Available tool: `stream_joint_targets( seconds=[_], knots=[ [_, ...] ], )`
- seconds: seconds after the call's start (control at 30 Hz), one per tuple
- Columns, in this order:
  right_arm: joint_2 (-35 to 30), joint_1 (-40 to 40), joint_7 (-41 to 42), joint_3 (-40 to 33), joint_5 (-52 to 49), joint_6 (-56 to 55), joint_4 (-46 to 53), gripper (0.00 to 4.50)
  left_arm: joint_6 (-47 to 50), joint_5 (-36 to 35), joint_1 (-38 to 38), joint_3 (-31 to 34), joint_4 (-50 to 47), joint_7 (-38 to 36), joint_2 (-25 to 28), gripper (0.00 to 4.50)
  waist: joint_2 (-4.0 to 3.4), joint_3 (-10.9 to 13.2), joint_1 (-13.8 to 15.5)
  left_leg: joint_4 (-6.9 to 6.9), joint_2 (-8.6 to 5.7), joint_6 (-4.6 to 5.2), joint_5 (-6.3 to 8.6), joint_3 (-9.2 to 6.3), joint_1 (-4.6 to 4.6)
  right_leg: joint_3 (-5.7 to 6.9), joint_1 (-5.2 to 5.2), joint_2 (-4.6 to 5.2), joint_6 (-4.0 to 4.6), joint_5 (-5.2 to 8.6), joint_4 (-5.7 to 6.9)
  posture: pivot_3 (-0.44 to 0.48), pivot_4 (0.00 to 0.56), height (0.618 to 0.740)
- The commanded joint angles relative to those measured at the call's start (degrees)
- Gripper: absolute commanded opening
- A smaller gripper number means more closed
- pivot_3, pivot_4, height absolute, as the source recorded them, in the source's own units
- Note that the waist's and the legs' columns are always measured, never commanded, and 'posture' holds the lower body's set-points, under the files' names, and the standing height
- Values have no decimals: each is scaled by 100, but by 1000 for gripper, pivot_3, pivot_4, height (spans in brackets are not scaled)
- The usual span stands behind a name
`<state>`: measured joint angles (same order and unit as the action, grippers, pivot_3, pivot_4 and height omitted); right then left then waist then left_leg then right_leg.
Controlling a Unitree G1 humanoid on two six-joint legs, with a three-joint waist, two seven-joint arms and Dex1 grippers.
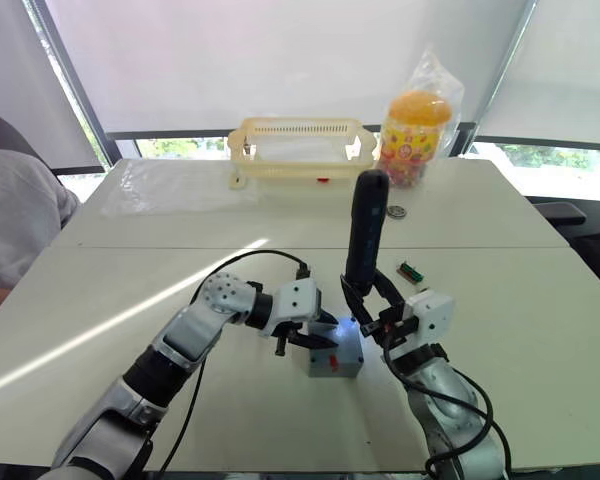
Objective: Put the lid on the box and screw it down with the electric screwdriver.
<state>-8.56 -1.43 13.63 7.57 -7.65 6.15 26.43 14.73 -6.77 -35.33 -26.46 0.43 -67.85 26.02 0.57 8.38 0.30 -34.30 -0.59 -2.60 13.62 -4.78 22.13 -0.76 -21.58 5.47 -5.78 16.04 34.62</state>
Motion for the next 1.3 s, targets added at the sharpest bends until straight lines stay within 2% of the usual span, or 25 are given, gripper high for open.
stream_joint_targets(
  seconds=[0.03,0.17,0.4,0.5,0.57,0.63,0.77,0.8,0.9,0.97,1.03,1.17,1.3],
  knots=[
    [-22,772,-398,-499,-174,755,1175,1707,173,562,231,-530,586,-65,147,1810,-10,7,32,-2,-4,7,-17,2,41,2,-44,-1,12,-11,2,0,150,740],
    [-46,1374,-576,-661,-390,1636,1810,1707,61,617,229,-544,719,-45,102,1810,-17,11,41,-46,-29,-1,-32,-3,121,19,-129,-21,8,-16,62,0,150,740],
    [-50,2366,-781,-1210,-953,2543,1937,1707,0,565,221,-483,673,21,76,1810,-22,18,15,-76,-44,2,-31,-11,107,41,-97,-42,-3,-11,81,0,150,740],
    [-112,2977,-916,-2026,-1818,3192,1717,1707,172,296,113,-180,543,138,-7,1810,-40,33,5,-81,-42,2,-31,-16,105,43,-92,-41,-2,-12,83,0,150,740],
    [-604,3389,-795,-2749,-2637,3882,1482,1707,625,-106,-26,183,244,170,-68,1810,-46,49,18,-87,-44,3,-32,-17,109,42,-93,-40,-3,-14,87,0,150,740],
    [-1490,3780,-582,-3583,-3695,4937,1015,1707,1005,-435,-193,454,-147,120,-28,1810,-43,104,30,-89,-47,4,-32,-17,117,43,-96,-39,-7,-15,88,0,150,740],
    [-3741,4176,108,-4256,-3972,5974,-218,1707,1142,-691,-477,604,-741,-162,220,1810,-62,218,41,-88,-51,7,-32,-13,143,48,-119,-38,-31,-25,91,0,150,740],
    [-4054,4186,214,-4297,-3984,6041,-427,1707,1166,-733,-508,609,-825,-205,251,1810,-65,224,40,-81,-52,10,-31,-10,151,47,-132,-37,-33,-26,90,0,150,740],
    [-5276,4164,731,-4284,-4411,7823,-1363,1707,1396,-1098,-654,775,-1191,-463,412,1810,-77,229,27,-79,-52,31,-18,1,184,45,-173,-37,-67,-25,105,0,150,740],
    [-5952,3655,981,-4194,-4842,8511,-1820,1707,1420,-1225,-647,822,-1380,-629,584,1810,-77,230,9,-80,-47,60,-2,1,202,46,-190,-43,-75,-17,105,0,150,740],
    [-6415,2897,1070,-4210,-5405,8635,-2171,1707,1449,-1292,-608,836,-1502,-645,671,1810,-77,230,-3,-80,-43,90,16,6,203,47,-191,-48,-71,-6,103,0,150,740],
    [-6716,1728,612,-4236,-6320,8635,-2771,1707,1417,-1232,-502,800,-1569,-454,677,1810,-93,241,2,-104,-45,98,20,22,203,40,-191,-44,-73,-6,117,0,150,740],
    [-6349,1652,-275,-4005,-6878,8635,-3129,1707,1417,-1155,-359,787,-1596,-153,598,1810,-96,262,-41,-169,-49,98,20,30,200,23,-183,-45,-77,-9,153,0,150,740]
  ],
)
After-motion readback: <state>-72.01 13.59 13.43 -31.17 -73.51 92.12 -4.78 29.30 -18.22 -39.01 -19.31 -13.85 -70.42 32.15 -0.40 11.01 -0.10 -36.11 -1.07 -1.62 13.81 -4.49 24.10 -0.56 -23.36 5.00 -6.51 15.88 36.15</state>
